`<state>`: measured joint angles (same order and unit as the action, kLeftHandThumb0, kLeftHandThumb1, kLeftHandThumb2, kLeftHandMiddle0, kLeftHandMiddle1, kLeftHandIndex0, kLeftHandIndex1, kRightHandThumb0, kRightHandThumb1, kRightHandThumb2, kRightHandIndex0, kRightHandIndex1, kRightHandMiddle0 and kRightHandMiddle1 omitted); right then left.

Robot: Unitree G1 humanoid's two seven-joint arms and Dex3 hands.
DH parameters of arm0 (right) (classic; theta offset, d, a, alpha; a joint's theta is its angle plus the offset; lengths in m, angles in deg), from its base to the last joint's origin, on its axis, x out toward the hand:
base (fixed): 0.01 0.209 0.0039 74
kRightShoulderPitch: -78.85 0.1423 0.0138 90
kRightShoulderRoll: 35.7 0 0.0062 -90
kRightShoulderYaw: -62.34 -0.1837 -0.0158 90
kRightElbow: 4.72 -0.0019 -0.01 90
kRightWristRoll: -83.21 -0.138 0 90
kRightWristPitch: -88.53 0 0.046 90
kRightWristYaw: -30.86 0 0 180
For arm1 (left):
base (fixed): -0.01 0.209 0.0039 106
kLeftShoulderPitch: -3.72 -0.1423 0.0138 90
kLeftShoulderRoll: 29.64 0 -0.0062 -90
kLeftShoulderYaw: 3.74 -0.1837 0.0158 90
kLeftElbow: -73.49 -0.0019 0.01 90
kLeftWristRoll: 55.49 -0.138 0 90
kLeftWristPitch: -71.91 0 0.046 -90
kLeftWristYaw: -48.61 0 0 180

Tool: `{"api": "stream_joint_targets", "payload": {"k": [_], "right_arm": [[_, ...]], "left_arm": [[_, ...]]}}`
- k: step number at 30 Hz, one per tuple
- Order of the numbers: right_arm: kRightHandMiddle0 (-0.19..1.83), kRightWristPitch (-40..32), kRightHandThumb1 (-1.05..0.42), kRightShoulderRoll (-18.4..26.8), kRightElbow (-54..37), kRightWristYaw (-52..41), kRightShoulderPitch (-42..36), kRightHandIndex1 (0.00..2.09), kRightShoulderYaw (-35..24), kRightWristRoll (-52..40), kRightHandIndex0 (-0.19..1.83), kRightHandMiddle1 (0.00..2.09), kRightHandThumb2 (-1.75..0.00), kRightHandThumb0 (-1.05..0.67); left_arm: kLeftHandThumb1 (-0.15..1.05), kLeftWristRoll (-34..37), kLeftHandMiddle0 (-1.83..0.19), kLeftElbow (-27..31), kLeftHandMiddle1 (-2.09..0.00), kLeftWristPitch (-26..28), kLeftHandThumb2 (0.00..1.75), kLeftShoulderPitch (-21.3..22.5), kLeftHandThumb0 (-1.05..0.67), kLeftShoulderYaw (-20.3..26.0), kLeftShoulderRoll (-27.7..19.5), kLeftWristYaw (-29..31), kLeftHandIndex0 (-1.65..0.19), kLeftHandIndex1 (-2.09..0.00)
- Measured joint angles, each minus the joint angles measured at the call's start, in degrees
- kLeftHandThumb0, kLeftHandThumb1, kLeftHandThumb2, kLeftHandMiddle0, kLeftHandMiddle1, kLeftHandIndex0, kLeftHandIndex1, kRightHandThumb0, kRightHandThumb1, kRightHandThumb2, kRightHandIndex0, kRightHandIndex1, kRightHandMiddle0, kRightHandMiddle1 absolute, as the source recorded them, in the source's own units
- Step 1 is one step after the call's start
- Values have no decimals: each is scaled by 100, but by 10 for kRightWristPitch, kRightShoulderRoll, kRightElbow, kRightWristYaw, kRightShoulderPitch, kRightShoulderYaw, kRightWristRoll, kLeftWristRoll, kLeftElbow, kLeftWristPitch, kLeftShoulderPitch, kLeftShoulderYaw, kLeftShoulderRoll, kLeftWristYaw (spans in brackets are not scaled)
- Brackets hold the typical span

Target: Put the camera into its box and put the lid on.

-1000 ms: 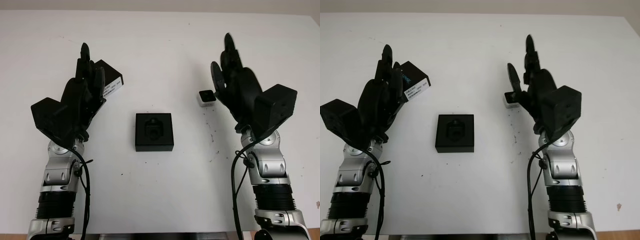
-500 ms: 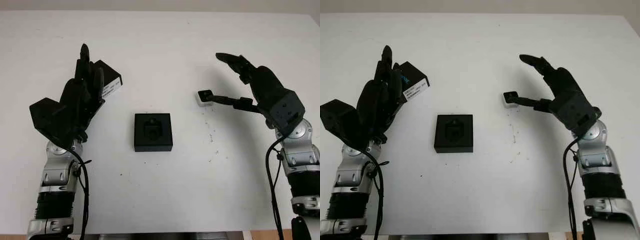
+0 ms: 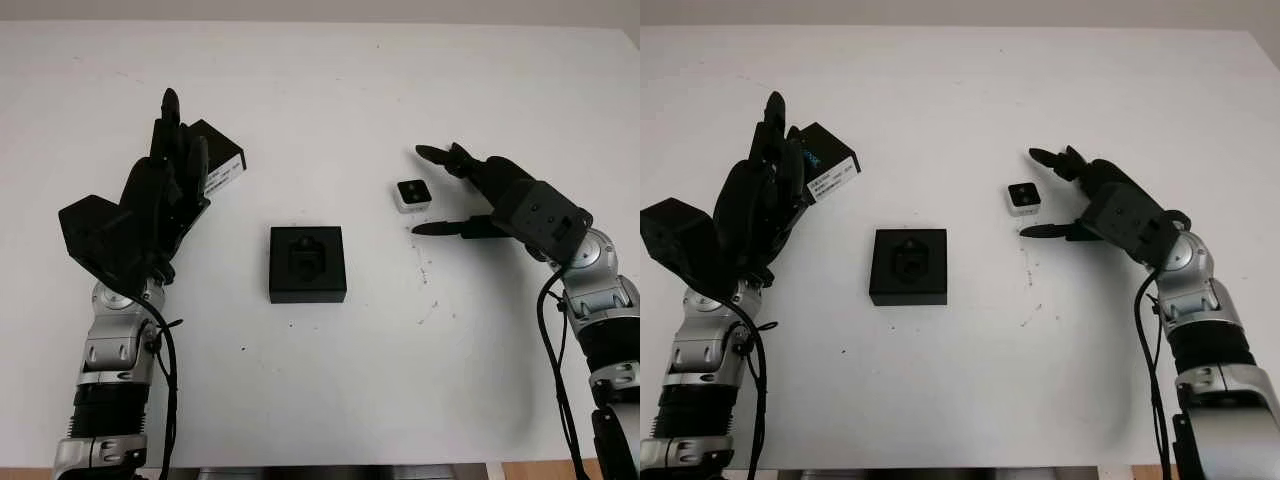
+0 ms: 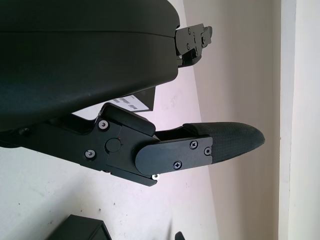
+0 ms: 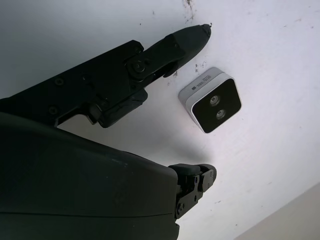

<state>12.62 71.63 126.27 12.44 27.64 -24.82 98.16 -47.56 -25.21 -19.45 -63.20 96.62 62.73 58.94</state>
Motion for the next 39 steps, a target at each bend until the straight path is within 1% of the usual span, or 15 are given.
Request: {"api": "stream_joint_targets", "payload": {"k": [4, 8, 11, 17, 18, 20, 21, 22, 23, 24, 25, 28, 35, 39], "right_arm": [[28, 8, -77, -2, 20, 20, 11, 3, 12, 14, -17, 10, -5, -54], [39, 34, -80, -8, 50, 43, 16, 5, 12, 12, -14, 13, -6, -46], [44, 40, -82, -14, 62, 56, 16, 5, 9, 0, -13, 14, -7, -42], [58, 58, -86, -23, 86, 78, 20, 7, 8, -5, -10, 20, -7, -38], [66, 61, -87, -23, 92, 86, 22, 8, 10, -2, -7, 24, -7, -37], [73, 72, -89, -24, 106, 99, 26, 8, 12, 1, -4, 29, -7, -37], [74, 78, -90, -25, 113, 104, 28, 8, 12, 2, -2, 36, -7, -37], [66, 84, -92, -25, 121, 107, 30, 7, 12, 3, 0, 60, -6, -38], [58, 89, -93, -25, 128, 109, 33, 6, 13, 3, 2, 80, -6, -38], [51, 93, -93, -25, 134, 111, 35, 6, 13, 4, 4, 96, -6, -38], [49, 97, -93, -25, 139, 113, 38, 6, 13, 5, 6, 102, -5, -38], [48, 107, -93, -25, 154, 117, 44, 7, 14, 7, 8, 111, -5, -38], [51, 126, -93, -25, 174, 111, 53, 6, 25, 19, 9, 121, -5, -41], [50, 132, -92, -23, 184, 98, 61, 5, 25, 19, 8, 130, -5, -40]], "left_arm": [[105, 0, 19, -1, 0, -1, 57, 0, -82, 0, -2, 3, 19, 0], [105, 0, 19, -1, 0, -1, 57, 0, -80, 0, -5, 4, 19, 0], [105, 0, 19, -1, 0, 0, 57, 0, -80, 0, -5, 4, 19, 0], [105, -1, 19, -1, 0, 0, 57, 0, -81, 0, -5, 4, 19, 0], [105, 0, 19, -1, 0, 0, 58, 0, -80, 0, -5, 4, 19, 0], [105, 0, 19, -1, 0, 0, 58, 1, -80, 0, -6, 4, 19, 0], [105, 0, 19, -1, 0, 0, 58, 1, -80, 0, -6, 5, 19, 0], [105, 0, 19, -1, 0, -1, 59, 1, -81, 0, -8, 5, 19, 0], [105, 0, 19, -1, 0, -1, 59, 1, -81, 0, -9, 6, 19, 0], [105, 0, 19, -1, 0, -1, 59, 1, -82, 0, -11, 7, 19, 0], [105, -1, 19, -2, 0, -1, 59, 1, -83, 0, -12, 7, 19, 0], [105, 0, 19, -1, 0, -1, 58, 1, -82, 0, -12, 7, 19, 0], [105, 0, 19, -1, 0, -1, 60, 1, -81, 0, -13, 9, 19, 0], [105, -1, 19, -2, 0, -1, 59, 2, -81, 0, -15, 10, 19, 0]]}}
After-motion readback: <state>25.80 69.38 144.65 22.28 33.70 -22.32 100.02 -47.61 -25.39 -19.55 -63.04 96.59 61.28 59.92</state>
